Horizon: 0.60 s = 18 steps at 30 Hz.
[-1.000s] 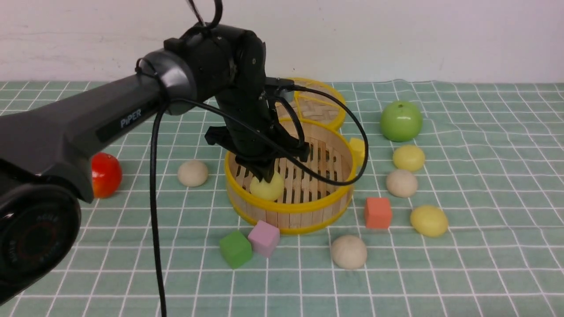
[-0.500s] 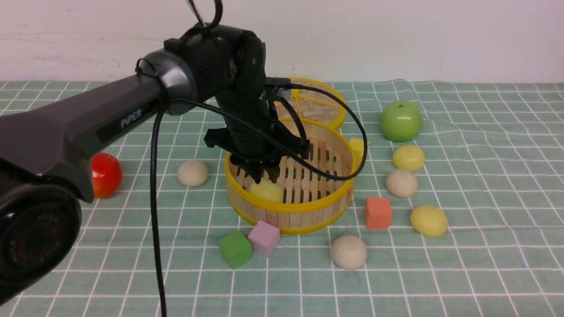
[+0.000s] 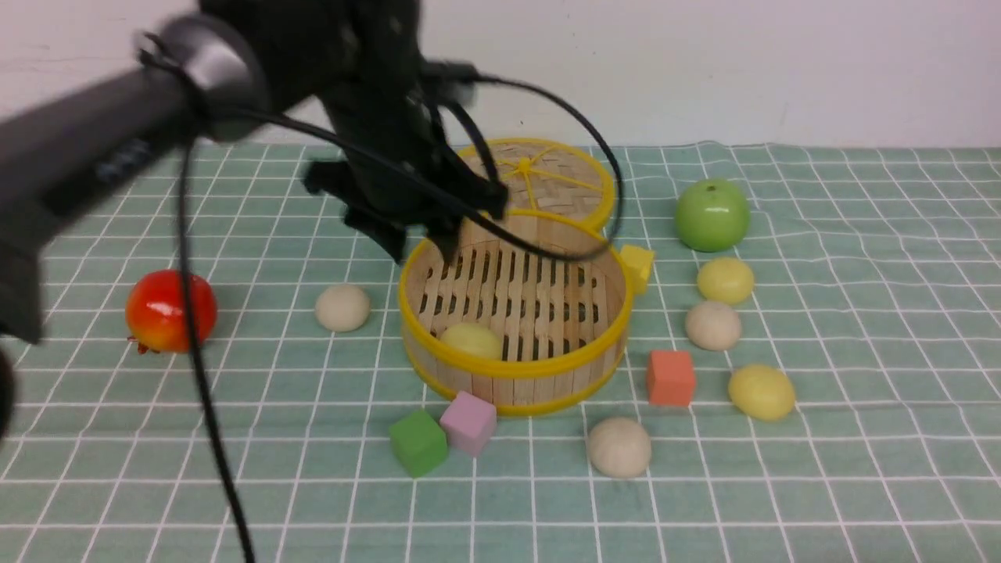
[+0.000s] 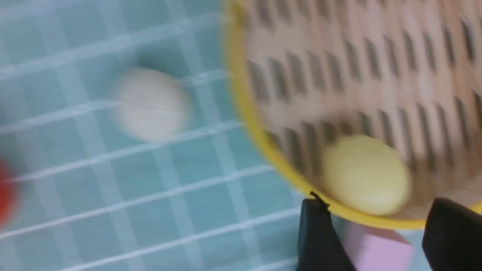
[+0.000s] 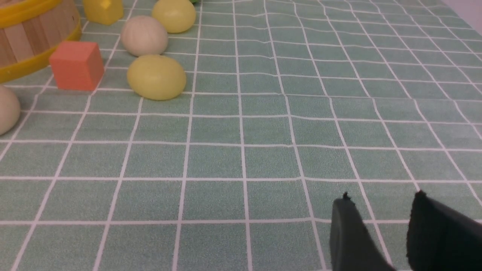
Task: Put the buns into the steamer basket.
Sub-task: Use the left arm to grab a steamed stuffed bun
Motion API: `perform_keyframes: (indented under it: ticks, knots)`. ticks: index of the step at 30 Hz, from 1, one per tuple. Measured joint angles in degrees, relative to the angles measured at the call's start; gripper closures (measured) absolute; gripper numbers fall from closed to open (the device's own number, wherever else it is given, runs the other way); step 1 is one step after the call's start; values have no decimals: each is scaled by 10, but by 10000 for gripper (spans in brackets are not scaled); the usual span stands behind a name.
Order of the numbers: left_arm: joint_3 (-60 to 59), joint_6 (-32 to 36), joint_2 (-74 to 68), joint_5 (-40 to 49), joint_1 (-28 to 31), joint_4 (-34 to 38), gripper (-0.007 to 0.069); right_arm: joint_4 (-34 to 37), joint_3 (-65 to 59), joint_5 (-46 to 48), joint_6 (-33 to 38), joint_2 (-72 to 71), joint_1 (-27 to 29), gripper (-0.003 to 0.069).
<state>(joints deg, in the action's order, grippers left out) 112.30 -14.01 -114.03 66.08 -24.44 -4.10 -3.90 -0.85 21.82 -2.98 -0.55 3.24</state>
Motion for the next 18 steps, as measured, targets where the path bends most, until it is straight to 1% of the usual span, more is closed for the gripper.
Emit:
perform_keyframes:
  ticks: [3,4,7,13,18]
  knots:
    - [3,-2,12,-5,48,-14,265,0,0,0,0,0,0,419]
    - [3,-3,12,-6,51,-15,265,0,0,0,0,0,0,419]
    - [3,-7,-1,-23,84,-23,281,0,0,0,0,0,0,419]
    - [2,-7,-60,-72,89,-41,300,0,0,0,0,0,0,419]
    - [2,-7,-94,-84,89,-46,302,0,0,0,0,0,0,419]
